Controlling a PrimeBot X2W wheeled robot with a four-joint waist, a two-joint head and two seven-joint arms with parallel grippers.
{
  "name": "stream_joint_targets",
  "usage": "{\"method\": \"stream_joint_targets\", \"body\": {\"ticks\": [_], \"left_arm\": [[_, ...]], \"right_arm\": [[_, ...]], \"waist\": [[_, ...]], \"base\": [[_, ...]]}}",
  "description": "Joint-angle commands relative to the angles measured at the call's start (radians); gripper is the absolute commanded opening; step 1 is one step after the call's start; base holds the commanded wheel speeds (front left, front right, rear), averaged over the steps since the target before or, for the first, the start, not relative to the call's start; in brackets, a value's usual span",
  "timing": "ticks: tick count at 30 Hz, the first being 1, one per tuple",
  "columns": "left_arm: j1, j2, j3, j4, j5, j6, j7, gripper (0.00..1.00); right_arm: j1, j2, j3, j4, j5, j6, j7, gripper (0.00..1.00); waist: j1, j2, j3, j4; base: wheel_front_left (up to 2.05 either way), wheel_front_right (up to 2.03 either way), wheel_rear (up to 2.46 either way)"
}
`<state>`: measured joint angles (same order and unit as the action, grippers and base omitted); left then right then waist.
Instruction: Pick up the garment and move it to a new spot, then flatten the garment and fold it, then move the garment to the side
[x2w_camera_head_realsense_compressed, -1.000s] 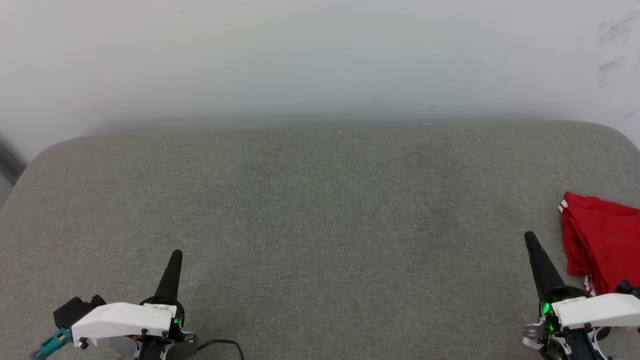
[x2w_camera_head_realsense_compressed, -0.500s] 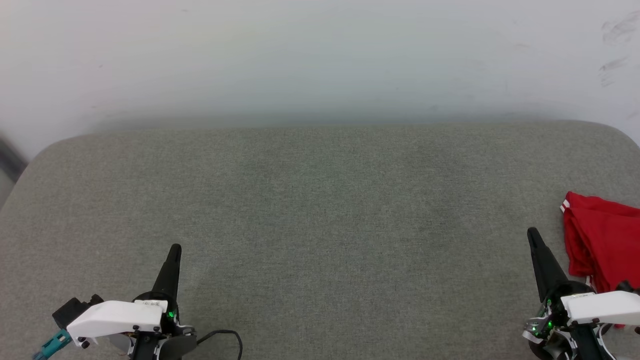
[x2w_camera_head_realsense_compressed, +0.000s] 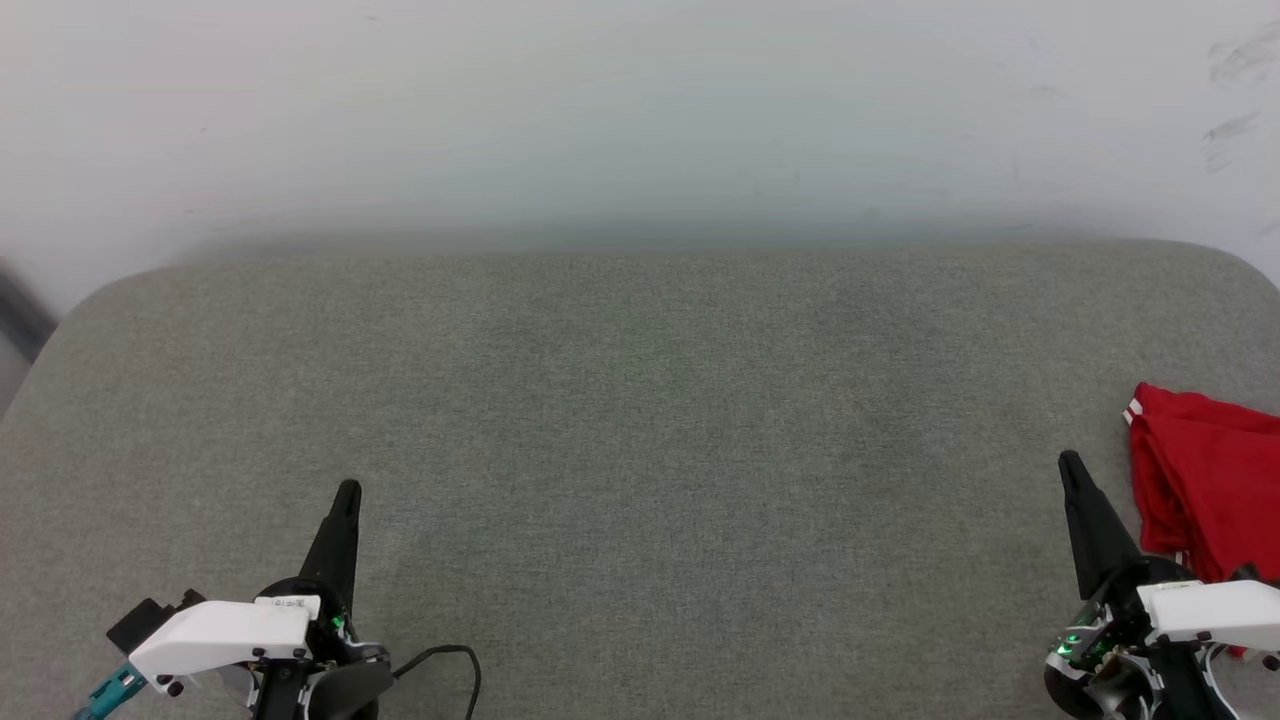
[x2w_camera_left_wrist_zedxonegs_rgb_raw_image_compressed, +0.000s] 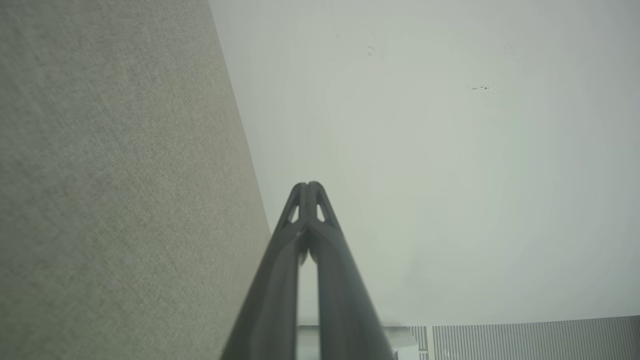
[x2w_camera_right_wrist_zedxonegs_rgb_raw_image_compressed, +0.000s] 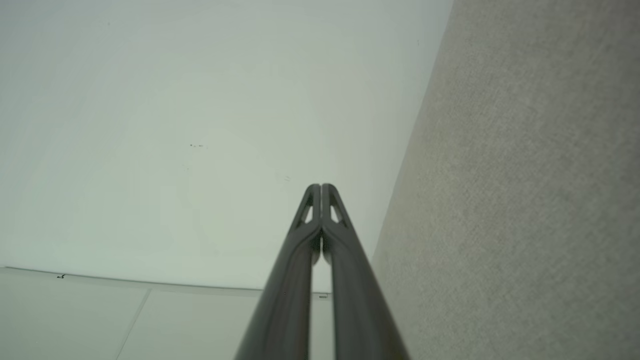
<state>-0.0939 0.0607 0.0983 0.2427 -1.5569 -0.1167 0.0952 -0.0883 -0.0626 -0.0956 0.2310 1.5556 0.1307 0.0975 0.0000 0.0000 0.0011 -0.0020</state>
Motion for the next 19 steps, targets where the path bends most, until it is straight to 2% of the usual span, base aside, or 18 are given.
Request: {"method": "stream_joint_targets", "body": {"ticks": [1, 9, 19], "left_arm": [[-0.017, -0.003, 0.006, 0.000, -0.017, -0.009, 0.008, 0.00], [-0.020, -0.011, 0.020, 0.004, -0.061, -0.019, 0.021, 0.00], [-0.019, -0.011, 0.018, 0.004, -0.057, -0.017, 0.021, 0.00]], "right_arm": [[-0.021, 0.003, -0.003, 0.005, 0.021, 0.000, 0.003, 0.00], [-0.027, 0.004, -0.007, 0.017, 0.074, 0.000, 0.007, 0.00], [-0.025, 0.006, -0.008, 0.016, 0.067, 0.000, 0.008, 0.00]], "waist": [[0.0000, 0.0000, 0.000, 0.000], [0.0000, 0.0000, 0.002, 0.002], [0.0000, 0.0000, 0.002, 0.002]], "base": [[0.00, 0.00, 0.00], [0.00, 0.00, 0.00], [0.00, 0.00, 0.00]]}}
